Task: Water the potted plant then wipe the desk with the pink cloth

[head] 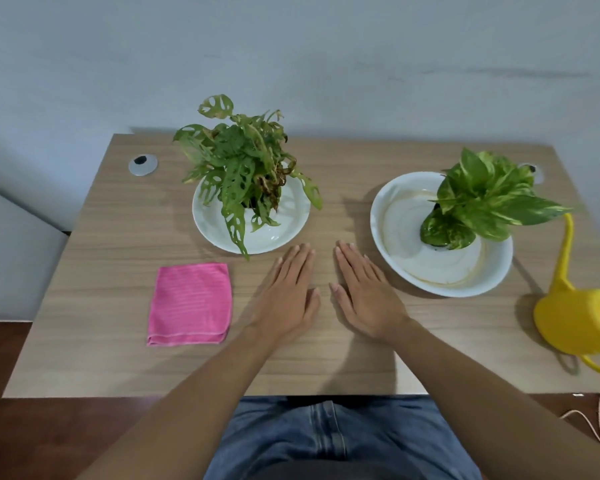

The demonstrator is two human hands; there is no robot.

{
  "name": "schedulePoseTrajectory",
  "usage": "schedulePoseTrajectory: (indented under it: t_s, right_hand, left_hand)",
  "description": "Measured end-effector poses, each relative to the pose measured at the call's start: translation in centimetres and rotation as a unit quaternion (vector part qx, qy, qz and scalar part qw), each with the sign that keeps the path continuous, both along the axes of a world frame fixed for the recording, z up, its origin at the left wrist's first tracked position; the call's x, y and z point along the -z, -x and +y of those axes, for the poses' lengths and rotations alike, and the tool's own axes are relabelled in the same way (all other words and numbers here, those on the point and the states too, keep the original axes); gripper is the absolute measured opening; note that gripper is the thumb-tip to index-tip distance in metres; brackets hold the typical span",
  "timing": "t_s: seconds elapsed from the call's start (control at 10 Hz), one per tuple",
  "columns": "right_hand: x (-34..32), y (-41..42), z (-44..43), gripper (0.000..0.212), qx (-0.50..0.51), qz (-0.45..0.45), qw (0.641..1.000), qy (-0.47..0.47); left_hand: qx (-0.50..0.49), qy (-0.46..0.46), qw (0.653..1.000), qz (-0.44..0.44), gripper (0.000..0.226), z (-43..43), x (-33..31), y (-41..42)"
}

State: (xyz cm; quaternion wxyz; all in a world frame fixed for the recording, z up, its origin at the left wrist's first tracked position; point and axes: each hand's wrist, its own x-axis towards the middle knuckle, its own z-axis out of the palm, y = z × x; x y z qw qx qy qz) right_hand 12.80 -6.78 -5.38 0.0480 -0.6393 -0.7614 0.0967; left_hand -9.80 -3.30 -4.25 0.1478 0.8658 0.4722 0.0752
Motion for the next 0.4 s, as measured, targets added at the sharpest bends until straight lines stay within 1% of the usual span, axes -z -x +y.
schedulePoseTrajectory:
  t_s: [0.1, 0.2, 0.3, 0.4]
  right_hand:
    - [0.4, -0.1, -0.1, 0.071, 0.000, 0.001, 1.000, -0.016]
    - [-0.1, -0.1, -0.1, 0.072, 0.011, 0.024, 1.000, 0.006]
    - [-1.8, 0.3, 0.6, 0.079, 0.030, 0.123, 0.988, 0.085]
    - [-7.1, 0.7, 2.2, 0.082, 0.162, 0.371, 0.895, 0.188]
  left_hand:
    - [-0.014, -0.002, 1.000, 0.027, 0.078, -0.1, 1.0, -0.7]
    - [-0.021, -0.010, 0.999, 0.035, 0.077, -0.3, 1.4, -0.8]
    - [-0.018, -0.007, 0.999, 0.035, 0.077, -0.3, 1.4, -0.8]
    - [-0.018, -0.013, 0.999, 0.045, 0.078, -0.3, 1.1, -1.0]
